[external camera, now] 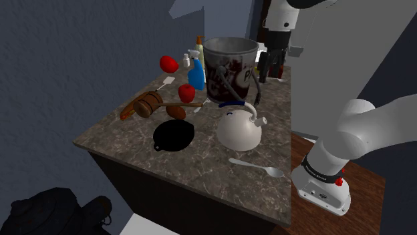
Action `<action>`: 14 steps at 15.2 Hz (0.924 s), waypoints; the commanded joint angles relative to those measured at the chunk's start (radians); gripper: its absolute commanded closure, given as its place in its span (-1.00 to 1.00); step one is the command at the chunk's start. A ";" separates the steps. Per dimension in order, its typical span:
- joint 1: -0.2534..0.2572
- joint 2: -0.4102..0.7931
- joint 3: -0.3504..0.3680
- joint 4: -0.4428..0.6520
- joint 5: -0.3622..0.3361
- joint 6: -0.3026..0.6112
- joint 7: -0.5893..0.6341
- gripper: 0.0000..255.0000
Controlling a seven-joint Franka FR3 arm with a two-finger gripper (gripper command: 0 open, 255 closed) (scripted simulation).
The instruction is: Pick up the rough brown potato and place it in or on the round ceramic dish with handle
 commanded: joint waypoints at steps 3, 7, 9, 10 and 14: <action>0.012 0.040 0.053 -0.004 -0.001 0.066 0.038 -1.00; 0.027 0.140 0.157 0.006 -0.020 0.194 0.120 -1.00; 0.029 0.199 0.209 0.021 -0.040 0.254 0.166 -1.00; 0.029 0.230 0.235 0.030 -0.053 0.282 0.190 -1.00; 0.019 0.368 0.337 0.083 -0.129 0.381 0.300 -1.00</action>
